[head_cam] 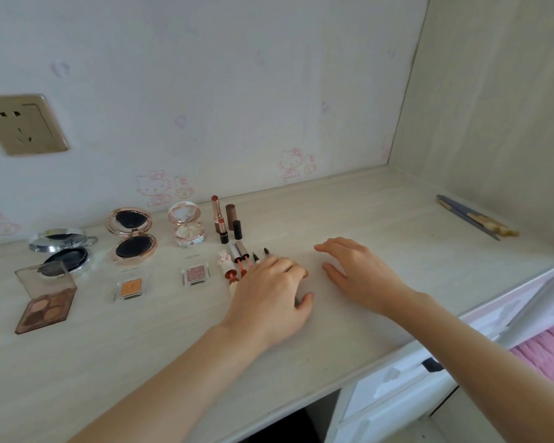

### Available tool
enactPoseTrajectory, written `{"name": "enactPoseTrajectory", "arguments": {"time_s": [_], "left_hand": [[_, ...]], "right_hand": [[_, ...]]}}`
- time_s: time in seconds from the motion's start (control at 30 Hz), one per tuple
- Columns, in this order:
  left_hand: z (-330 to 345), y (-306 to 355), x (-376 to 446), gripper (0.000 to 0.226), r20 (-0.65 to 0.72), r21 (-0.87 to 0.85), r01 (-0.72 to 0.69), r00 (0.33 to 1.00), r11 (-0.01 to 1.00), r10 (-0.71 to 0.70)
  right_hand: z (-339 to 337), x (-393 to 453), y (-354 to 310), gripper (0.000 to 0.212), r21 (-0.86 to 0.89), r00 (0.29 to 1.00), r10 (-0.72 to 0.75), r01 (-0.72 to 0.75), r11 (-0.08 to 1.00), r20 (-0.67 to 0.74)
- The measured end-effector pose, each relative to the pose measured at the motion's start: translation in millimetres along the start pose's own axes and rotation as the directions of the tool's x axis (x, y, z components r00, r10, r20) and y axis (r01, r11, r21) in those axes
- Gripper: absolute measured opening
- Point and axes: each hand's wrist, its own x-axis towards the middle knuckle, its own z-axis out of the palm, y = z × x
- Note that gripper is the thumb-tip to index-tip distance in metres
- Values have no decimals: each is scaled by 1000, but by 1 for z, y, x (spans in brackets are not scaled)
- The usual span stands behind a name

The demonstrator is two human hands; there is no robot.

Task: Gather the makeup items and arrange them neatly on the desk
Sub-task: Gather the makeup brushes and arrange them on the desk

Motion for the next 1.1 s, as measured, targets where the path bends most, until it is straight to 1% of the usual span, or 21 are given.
{"name": "enactPoseTrajectory", "arguments": {"time_s": [0.1, 0.23, 0.4, 0.6, 0.8, 0.87, 0.97, 1.0, 1.1], "left_hand": [[5, 7, 19, 37, 30, 43, -56, 998, 998, 55], [16, 21, 55, 32, 93, 36, -113, 990, 993, 109], [42, 47, 111, 32, 145, 38, -145, 980, 989, 138], [76, 84, 168, 32, 179, 19, -205, 964, 979, 198], [106, 128, 218, 32, 203, 22, -335, 924, 942, 324], [112, 142, 234, 34, 219, 7, -349, 915, 937, 339], [121, 159, 254, 42, 262, -2, -389, 889, 921, 376], [124, 163, 259, 45, 281, 0, -413, 874, 911, 396], [134, 173, 270, 54, 322, -11, -449, 844, 894, 428]], "right_hand": [[-16, -9, 25, 39, -70, 997, 73, -74, 995, -15], [-36, -21, 61, 38, -139, 988, 147, -151, 979, -36], [-59, -35, 110, 38, -168, 970, 239, -244, 955, -45], [-90, -43, 172, 38, -294, 943, 324, -330, 897, -70], [-123, -33, 229, 29, -350, 899, 433, -429, 833, -72], [-131, -29, 247, 31, -356, 876, 478, -468, 809, -65], [-135, -19, 267, 34, -347, 824, 565, -541, 766, -38], [-135, -15, 273, 35, -352, 813, 580, -559, 751, -52], [-131, -7, 289, 37, -288, 774, 627, -621, 729, -84]]}}
